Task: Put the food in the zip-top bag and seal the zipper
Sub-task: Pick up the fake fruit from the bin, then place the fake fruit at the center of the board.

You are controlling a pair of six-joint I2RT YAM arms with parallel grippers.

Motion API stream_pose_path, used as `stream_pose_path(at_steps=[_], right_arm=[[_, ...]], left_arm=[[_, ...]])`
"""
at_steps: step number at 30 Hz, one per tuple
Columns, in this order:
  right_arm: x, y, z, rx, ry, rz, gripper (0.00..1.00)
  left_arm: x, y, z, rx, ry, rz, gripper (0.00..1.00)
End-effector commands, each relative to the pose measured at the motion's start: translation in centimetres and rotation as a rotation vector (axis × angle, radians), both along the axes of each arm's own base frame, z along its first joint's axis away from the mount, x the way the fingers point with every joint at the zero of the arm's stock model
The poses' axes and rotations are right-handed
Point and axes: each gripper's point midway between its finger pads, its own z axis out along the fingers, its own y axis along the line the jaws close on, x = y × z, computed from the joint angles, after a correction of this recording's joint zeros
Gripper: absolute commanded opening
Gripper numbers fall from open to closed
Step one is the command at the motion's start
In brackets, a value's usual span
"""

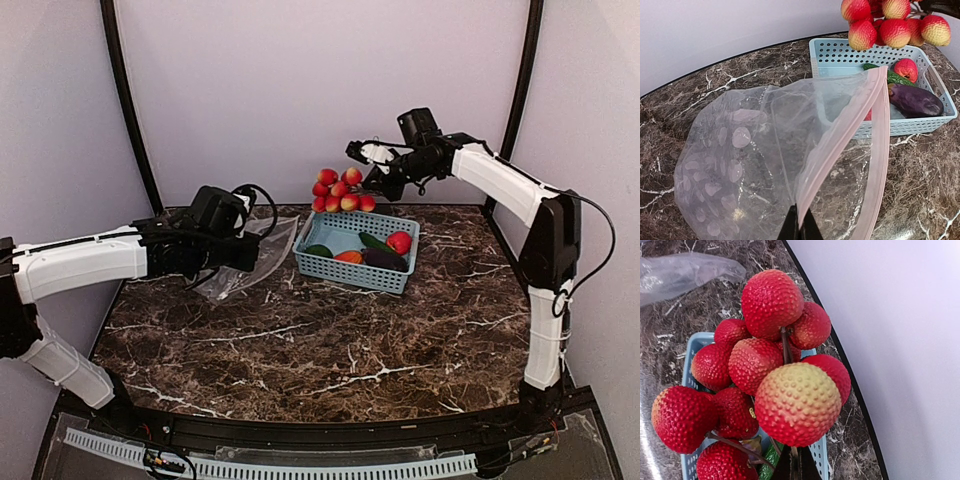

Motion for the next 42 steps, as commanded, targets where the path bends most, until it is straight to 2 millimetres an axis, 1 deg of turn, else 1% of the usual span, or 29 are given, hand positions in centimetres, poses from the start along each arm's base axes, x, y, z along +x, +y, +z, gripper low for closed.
stream_pose_path(at_steps=[1,3,5,6,10,14,17,21,23,25,30,35,38,42], right_arm=[[-2.4,-0.3,1.2,0.069,0.103,-0.026,0.0],[-3.2,-0.6,1.0,0.081,0.151,-0.047,0.0],[-4.8,-0.4,1.1,0.111,0.231,-0.03,0.0],[-5.6,-0.1,1.6,0.136,0.26,-0.013,0.0],[-9.5,0.7,4.7,0.275,0.357,0.075,0.0],[-12.8,1.2,7.5,0.375,0.45,0.146,0.0],[-14.8,1.2,8.9,0.429,0.509,0.194,0.0],[-17.0,1.3,10.0,0.492,0.582,0.248,0.0],[-17.6,1.3,10.0,0.517,0.612,0.261,0.0],[-17.9,1.6,9.7,0.532,0.638,0.274,0.0],[-17.8,2.8,8.5,0.551,0.711,0.295,0.0],[-17.7,4.3,7.2,0.542,0.747,0.315,0.0],[-17.8,5.2,7.0,0.542,0.766,0.332,0.0],[-18.0,6.0,6.4,0.535,0.79,0.342,0.0]], left_arm=[[0.2,-0.4,0.1,-0.048,0.008,0.008,0.01],[0.2,-0.5,0.2,-0.059,0.007,0.009,0.01],[0.2,-0.5,0.1,-0.068,0.011,0.014,0.01],[0.2,-0.5,0.0,-0.074,0.016,0.021,0.01],[0.4,-0.8,-0.5,-0.099,0.034,0.039,0.01],[0.9,-1.0,-1.2,-0.136,0.052,0.082,0.01],[1.5,-1.3,-1.8,-0.17,0.063,0.114,0.01],[2.4,-2.3,-2.1,-0.21,0.07,0.124,0.01],[2.6,-2.8,-2.1,-0.236,0.072,0.121,0.01],[2.7,-3.4,-1.6,-0.271,0.066,0.11,0.01],[2.7,-4.4,0.9,-0.39,0.016,0.073,0.01],[2.1,-4.4,2.2,-0.431,0.006,0.054,0.01],[2.1,-4.8,2.9,-0.463,0.001,0.034,0.01],[2.0,-4.9,3.4,-0.479,-0.01,0.03,0.01]])
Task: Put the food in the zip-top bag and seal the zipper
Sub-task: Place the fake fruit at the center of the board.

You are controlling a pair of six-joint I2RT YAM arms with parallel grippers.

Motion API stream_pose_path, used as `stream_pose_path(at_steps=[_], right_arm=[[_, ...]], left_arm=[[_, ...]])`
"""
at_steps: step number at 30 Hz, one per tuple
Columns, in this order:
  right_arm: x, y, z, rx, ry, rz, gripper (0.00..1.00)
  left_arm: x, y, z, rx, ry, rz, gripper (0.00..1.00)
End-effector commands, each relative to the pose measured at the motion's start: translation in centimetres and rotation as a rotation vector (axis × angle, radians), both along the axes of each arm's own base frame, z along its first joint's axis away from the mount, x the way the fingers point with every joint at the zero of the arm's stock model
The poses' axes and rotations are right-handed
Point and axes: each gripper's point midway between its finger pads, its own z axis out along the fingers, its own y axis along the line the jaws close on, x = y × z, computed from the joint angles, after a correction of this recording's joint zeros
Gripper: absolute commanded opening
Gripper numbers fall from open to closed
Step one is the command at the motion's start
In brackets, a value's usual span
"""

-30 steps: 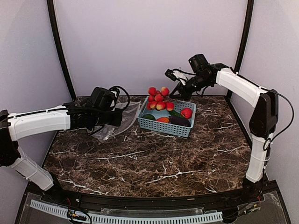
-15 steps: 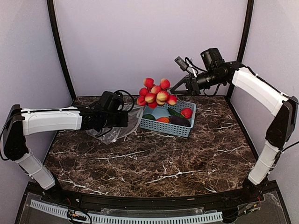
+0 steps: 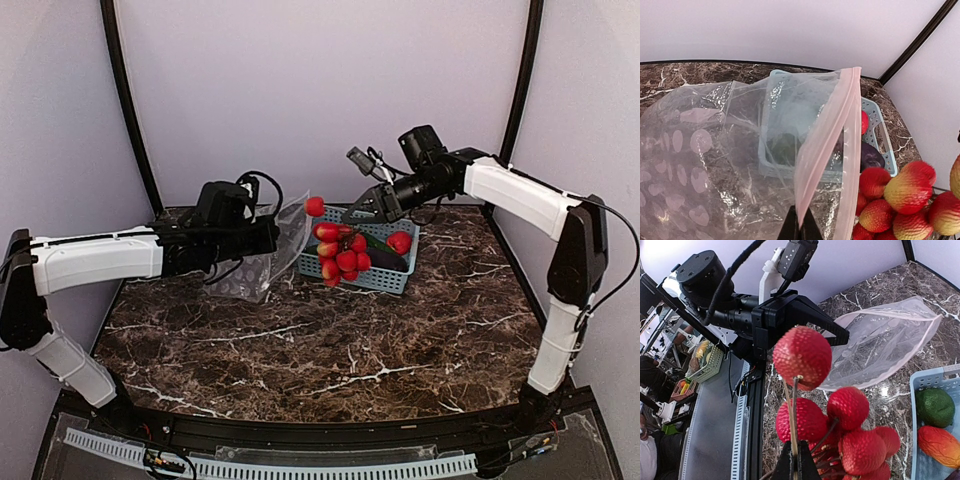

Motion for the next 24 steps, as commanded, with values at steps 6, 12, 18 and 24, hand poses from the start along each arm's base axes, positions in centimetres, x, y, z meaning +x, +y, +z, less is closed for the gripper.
stream_pose_path(at_steps=[6,12,18,24], right_arm=[[1.5,0.7,-2.2,-0.086,-0.015,-0.07,0.0],[-0.4,-0.5,-5.9,-0.215,0.08,-0.053,0.0],[-2.5,-1.1,-10.1,-0.317,0.149,-0.044,0.0],[-3.9,2.8,-12.6,-0.329,0.171,0.038,0.04]], left_arm=[[-0.2,1.0,1.2,-0.01,-0.029,0.022,0.01],[-0.8,3.2,-1.1,0.114,0.014,0.067,0.01],[-1.4,6.9,-1.4,0.216,0.0,0.162,0.01],[-1.5,9.1,0.0,0.26,-0.039,0.209,0.01]])
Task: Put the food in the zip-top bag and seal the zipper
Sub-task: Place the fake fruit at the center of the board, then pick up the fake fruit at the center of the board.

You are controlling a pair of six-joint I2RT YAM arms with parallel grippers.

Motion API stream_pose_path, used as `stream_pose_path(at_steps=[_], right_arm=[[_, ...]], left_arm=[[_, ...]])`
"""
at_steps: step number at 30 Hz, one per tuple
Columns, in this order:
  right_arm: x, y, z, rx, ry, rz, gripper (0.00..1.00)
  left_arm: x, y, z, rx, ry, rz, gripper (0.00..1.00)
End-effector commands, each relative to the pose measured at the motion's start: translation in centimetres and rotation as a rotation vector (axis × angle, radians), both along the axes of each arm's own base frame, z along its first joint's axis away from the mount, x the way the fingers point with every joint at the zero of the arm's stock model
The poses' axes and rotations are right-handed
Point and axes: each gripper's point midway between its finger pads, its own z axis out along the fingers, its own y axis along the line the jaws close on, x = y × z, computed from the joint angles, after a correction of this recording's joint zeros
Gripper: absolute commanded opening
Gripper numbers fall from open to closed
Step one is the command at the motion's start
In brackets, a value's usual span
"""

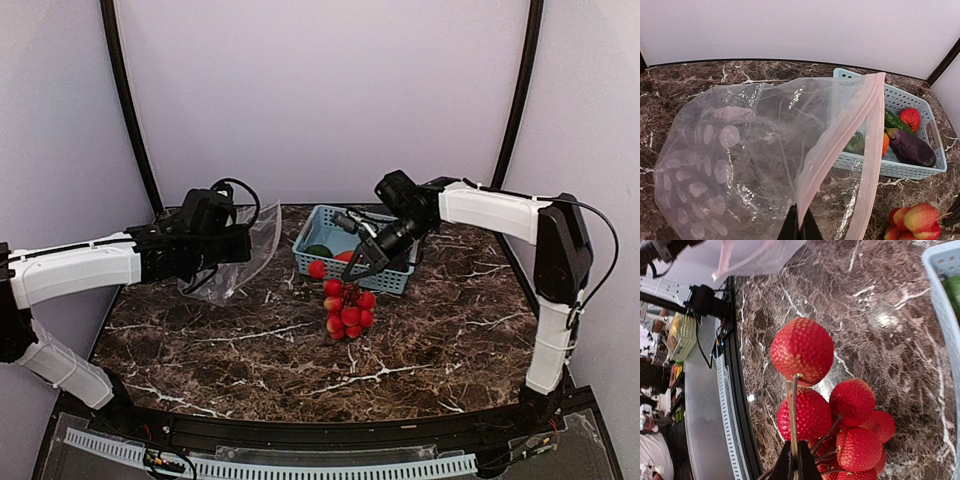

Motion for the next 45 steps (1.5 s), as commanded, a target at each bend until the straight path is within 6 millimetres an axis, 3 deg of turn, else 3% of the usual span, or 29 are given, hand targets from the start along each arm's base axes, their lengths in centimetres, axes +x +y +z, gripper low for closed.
stream_pose_path(at_steps=[1,4,7,14,18,22,28,34,38,45], right_arm=[[-1.2,3.9,-0.8,0.035,0.008,0.09,0.08],[-1.4,5.5,1.1,0.099,0.011,0.14,0.3],[-1.7,5.2,2.4,0.121,-0.042,0.179,0.42],[-1.1,0.6,3.5,0.119,-0.208,0.171,0.47],[-1.6,-0.3,1.8,0.066,-0.33,0.182,0.47],[-3.3,2.3,0.3,0.008,-0.455,0.257,0.45],[-3.6,8.1,2.0,0.092,-0.483,0.285,0.41],[-5.8,12.7,-0.9,0.072,-0.518,0.395,0.45],[-6.6,14.4,-3.0,0.036,-0.518,0.427,0.47],[-7.3,15.4,-6.4,-0.031,-0.528,0.466,0.54]], left_arm=[[-0.4,2.8,1.6,0.068,-0.047,0.052,0.01],[-0.6,3.5,2.5,0.078,-0.072,0.057,0.01],[-0.7,4.0,2.8,0.092,-0.083,0.066,0.01],[-0.7,4.8,3.3,0.108,-0.108,0.075,0.01],[-0.7,4.9,3.4,0.125,-0.114,0.073,0.01],[-0.8,5.4,3.5,0.145,-0.113,0.08,0.01],[-1.4,7.0,3.5,0.165,-0.107,0.126,0.01],[-2.5,8.7,3.6,0.155,-0.122,0.16,0.01],[-3.0,9.6,4.0,0.15,-0.127,0.171,0.01],[-3.6,10.3,4.1,0.155,-0.137,0.167,0.01]])
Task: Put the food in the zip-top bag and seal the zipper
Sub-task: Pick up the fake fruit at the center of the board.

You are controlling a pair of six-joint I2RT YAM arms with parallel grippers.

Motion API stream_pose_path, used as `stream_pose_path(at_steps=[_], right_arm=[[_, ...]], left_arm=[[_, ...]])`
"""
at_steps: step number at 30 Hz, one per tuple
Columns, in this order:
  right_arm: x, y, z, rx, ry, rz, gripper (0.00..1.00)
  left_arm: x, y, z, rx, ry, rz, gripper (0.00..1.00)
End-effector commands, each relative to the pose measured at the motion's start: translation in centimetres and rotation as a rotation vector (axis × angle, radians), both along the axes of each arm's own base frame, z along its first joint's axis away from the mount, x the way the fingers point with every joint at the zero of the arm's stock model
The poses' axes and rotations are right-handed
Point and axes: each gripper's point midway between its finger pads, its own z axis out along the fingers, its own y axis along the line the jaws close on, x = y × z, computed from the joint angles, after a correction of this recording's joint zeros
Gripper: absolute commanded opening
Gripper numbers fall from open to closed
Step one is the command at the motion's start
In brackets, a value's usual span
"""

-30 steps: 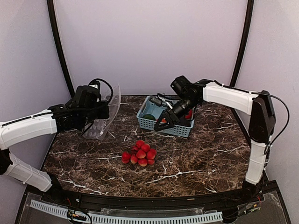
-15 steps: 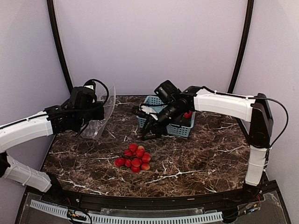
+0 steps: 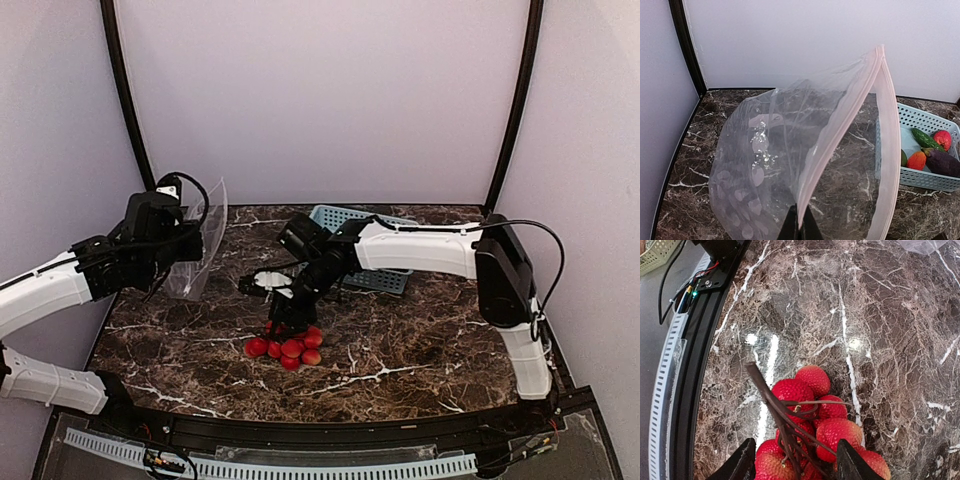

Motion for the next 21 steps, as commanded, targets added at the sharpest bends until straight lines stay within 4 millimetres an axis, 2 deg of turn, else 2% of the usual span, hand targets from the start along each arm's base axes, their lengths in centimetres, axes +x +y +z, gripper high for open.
stream_pose_path(at_steps=[1,10,15,18,21], right_arm=[[0.4,1.0,-0.7,-0.011,-0.061,0.005,0.54],[0.2,2.0,-1.9,-0.03,-0.104,0.019,0.51],[-0.5,2.3,-2.3,-0.034,-0.13,0.044,0.43],[-0.3,2.3,-2.4,-0.043,-0.141,0.033,0.29],[0.1,2.1,-1.4,-0.042,-0.17,0.013,0.18]], left_arm=[[-0.6,1.1,-0.6,0.027,0.015,0.013,0.01],[-0.7,1.0,-1.2,0.023,0.025,0.003,0.01],[-0.8,1.1,-1.4,0.018,0.029,0.007,0.01],[-0.8,1.0,-1.5,0.011,0.033,0.006,0.01],[-0.9,1.0,-1.7,0.007,0.037,0.003,0.01]])
